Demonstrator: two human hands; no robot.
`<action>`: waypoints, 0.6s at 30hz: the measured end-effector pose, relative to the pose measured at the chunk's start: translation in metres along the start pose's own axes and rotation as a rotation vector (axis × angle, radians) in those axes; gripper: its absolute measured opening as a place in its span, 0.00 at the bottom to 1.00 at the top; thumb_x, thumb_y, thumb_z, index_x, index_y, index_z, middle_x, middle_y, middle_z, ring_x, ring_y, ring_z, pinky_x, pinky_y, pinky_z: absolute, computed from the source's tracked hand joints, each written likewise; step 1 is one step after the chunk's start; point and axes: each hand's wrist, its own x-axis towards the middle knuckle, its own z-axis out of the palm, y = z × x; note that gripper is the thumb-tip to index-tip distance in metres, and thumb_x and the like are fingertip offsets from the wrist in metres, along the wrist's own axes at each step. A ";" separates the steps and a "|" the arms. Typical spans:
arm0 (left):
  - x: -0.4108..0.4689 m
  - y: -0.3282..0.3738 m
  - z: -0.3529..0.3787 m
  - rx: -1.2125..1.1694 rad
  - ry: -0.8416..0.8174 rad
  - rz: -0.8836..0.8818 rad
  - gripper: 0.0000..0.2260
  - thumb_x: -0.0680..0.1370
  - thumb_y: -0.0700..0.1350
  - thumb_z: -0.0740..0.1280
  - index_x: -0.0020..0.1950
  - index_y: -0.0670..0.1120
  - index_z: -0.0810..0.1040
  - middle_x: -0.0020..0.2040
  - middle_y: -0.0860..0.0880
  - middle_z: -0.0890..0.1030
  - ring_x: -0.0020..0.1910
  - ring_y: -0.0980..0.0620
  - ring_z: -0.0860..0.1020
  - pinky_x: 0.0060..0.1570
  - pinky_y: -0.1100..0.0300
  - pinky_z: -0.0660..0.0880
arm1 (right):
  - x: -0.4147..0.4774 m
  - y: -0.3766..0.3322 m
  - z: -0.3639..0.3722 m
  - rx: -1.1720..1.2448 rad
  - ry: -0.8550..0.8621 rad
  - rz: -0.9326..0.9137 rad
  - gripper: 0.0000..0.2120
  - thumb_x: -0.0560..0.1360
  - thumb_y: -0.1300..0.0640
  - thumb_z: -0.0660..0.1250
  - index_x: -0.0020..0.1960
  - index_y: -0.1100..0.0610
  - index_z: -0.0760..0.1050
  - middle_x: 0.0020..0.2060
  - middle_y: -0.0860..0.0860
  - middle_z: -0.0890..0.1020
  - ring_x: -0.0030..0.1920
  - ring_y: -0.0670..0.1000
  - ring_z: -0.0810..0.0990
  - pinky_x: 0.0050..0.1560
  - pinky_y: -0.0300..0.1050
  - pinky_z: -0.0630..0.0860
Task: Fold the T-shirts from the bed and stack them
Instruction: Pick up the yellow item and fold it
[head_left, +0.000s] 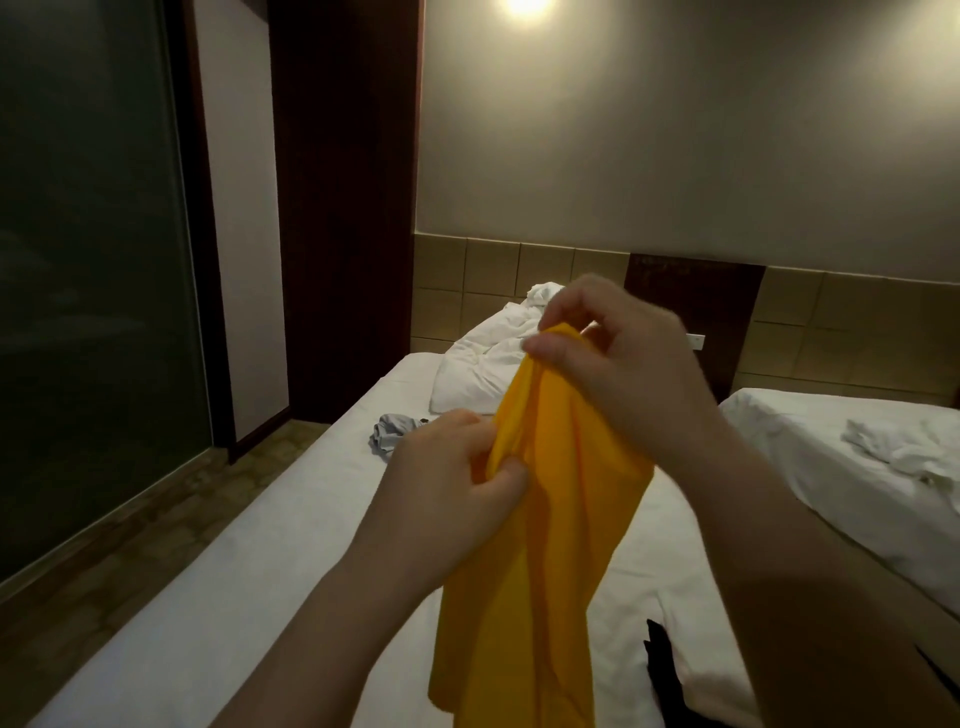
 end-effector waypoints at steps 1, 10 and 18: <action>0.000 -0.001 0.000 0.003 -0.040 -0.009 0.28 0.65 0.65 0.54 0.43 0.44 0.79 0.42 0.50 0.79 0.41 0.54 0.77 0.44 0.56 0.78 | 0.004 0.000 -0.006 -0.008 0.002 -0.004 0.10 0.72 0.51 0.69 0.41 0.41 0.68 0.38 0.33 0.71 0.43 0.23 0.68 0.39 0.16 0.62; 0.012 -0.008 -0.015 -0.297 -0.135 -0.195 0.28 0.58 0.70 0.60 0.47 0.53 0.77 0.49 0.52 0.78 0.51 0.50 0.78 0.54 0.48 0.76 | 0.019 -0.005 -0.033 0.018 -0.092 0.027 0.07 0.73 0.51 0.67 0.41 0.40 0.71 0.42 0.35 0.74 0.43 0.28 0.71 0.37 0.17 0.64; 0.021 -0.004 -0.038 -0.411 -0.210 -0.164 0.08 0.73 0.47 0.65 0.38 0.57 0.81 0.44 0.61 0.78 0.50 0.53 0.76 0.48 0.60 0.76 | 0.021 -0.006 -0.059 0.172 -0.506 0.152 0.07 0.65 0.44 0.64 0.40 0.43 0.77 0.37 0.36 0.79 0.43 0.37 0.78 0.36 0.27 0.73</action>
